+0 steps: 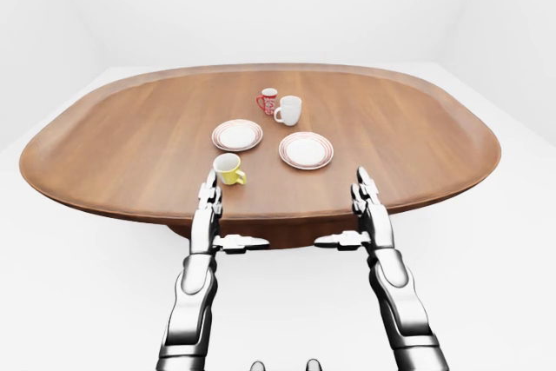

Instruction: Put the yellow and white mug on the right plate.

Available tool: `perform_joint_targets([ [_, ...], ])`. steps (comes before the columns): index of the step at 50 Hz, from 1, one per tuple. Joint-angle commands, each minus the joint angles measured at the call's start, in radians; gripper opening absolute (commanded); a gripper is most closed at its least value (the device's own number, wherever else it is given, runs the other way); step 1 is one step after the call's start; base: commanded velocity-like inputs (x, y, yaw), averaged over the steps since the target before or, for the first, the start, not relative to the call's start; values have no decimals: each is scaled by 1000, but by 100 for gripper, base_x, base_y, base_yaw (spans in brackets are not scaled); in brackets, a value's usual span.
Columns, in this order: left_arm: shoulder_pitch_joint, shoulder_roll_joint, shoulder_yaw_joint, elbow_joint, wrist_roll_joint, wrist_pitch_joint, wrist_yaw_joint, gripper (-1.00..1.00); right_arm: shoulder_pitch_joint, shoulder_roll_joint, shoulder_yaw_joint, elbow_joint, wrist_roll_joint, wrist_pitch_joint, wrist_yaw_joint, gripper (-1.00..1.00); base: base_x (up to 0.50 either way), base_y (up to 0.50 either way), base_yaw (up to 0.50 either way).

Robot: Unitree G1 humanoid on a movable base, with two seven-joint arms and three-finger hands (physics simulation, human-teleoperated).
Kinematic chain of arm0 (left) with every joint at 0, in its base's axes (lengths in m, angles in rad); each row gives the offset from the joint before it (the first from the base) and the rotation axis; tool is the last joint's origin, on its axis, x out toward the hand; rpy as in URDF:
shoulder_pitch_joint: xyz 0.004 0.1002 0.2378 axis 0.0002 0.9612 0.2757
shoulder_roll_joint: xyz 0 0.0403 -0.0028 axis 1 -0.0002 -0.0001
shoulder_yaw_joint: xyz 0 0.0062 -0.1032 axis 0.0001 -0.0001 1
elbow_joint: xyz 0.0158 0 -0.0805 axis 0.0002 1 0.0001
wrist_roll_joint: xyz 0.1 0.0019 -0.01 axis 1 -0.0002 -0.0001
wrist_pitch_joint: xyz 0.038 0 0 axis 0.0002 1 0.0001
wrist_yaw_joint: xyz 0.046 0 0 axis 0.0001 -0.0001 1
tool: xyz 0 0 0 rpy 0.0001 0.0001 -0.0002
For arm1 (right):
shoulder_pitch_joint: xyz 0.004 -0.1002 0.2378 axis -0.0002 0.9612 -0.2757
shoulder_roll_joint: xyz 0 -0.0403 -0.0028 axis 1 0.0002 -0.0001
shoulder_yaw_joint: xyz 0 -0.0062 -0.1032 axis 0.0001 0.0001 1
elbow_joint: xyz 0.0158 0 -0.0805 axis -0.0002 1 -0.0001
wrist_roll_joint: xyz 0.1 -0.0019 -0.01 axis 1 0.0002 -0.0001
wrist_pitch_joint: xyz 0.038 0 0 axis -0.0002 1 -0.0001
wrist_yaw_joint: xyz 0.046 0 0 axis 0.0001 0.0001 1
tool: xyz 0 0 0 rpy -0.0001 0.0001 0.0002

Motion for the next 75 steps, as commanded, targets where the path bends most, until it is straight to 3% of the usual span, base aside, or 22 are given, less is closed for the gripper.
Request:
perform_joint_targets([
  [1, 12, 17, 27, -52, -9, 45, -24, 100, 3, -17, -31, -38, 18, 46, 24, 100, 0, 0, 0],
  [9, 22, 20, 44, -124, -10, 104, -42, 100, -11, -21, -47, -47, 7, 79, 24, 100, 0, 0, 0],
  [12, 26, 24, 52, -150, -9, 104, -48, 100, -13, -25, -51, -76, 5, 109, 26, 100, 0, 0, 0],
  [27, 38, 35, 83, -252, 12, 104, -80, 100, -101, -68, -97, -169, -17, 109, 64, 100, 0, 0, 0],
  [34, 39, 32, 87, -256, 14, 104, -85, 100, -71, -61, -98, -226, -29, 109, 79, 100, 0, 2, 0],
  [61, 44, 31, 86, -269, 12, 104, -90, 100, -84, -65, -96, -187, -67, 109, 66, 100, 0, 2, 48],
  [63, 44, 31, 86, -269, 12, 104, -90, 100, -101, -60, -113, -171, -44, 109, 48, 100, -7, 21, 0],
  [68, 47, 29, 83, -271, 15, 104, -89, 100, -55, -53, -113, -263, 50, 109, 120, 100, 4, 2, 0],
  [75, 46, 30, 83, -275, 14, 104, -90, 100, -57, -58, -104, -253, 41, 109, 115, 100, 47, 16, 0],
])
